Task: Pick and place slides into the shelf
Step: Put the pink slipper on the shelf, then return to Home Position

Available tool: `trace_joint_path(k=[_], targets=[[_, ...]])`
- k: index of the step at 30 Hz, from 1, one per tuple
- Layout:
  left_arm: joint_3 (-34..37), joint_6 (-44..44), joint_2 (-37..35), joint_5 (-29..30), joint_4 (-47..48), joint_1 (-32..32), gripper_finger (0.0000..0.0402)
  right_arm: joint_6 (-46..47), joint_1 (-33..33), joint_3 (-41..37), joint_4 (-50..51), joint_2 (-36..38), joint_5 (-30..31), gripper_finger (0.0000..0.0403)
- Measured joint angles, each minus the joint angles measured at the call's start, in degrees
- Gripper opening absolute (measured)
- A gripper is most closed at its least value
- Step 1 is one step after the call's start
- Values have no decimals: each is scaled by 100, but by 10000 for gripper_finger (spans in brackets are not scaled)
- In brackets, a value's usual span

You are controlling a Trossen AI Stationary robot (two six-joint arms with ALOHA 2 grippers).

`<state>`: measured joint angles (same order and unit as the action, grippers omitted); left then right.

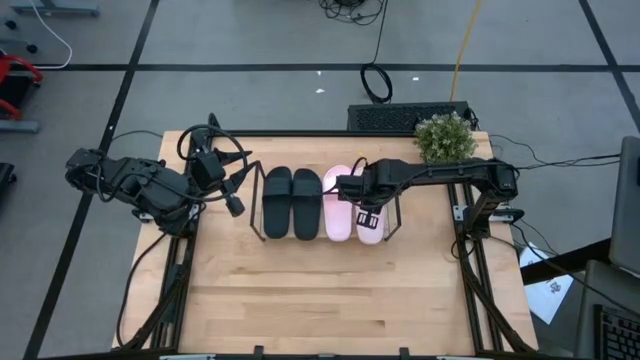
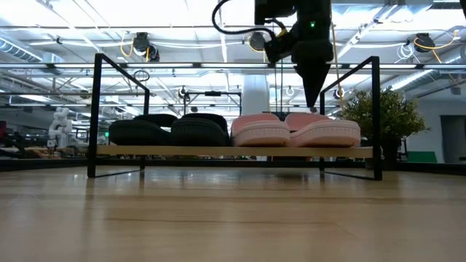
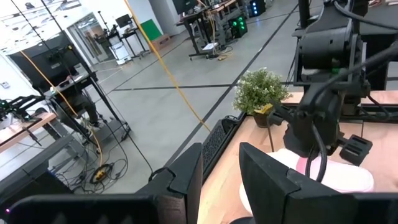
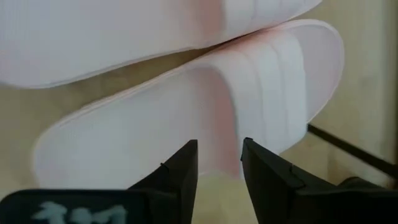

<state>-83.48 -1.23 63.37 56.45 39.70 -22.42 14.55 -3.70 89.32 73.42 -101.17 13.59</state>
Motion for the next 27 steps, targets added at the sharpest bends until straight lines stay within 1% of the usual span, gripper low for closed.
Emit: trace_joint_path(k=[5,10,14,19,21,23,25,27], targets=[[0,2,0,0,4,1,113,160,0,4,-142,266,-344,116],[0,-129,-2,0,36,-24,113,659,9,4,-555,773,-492,116],[0,-350,-124,-4,193,-178,113,973,34,4,-1173,1426,-489,116],[0,-447,-707,193,532,-485,113,865,203,4,-2115,2486,-483,116],[0,22,-1080,226,664,-646,113,819,302,4,-2381,2909,-463,116],[-1,803,-1503,58,984,-805,113,670,416,7,-2454,3346,-453,116],[-2,1571,-1996,-496,1565,-928,113,594,515,7,-2387,3791,-456,116],[2,2095,-2442,-1271,2140,-1019,113,627,645,-35,-2308,4239,-475,116]])
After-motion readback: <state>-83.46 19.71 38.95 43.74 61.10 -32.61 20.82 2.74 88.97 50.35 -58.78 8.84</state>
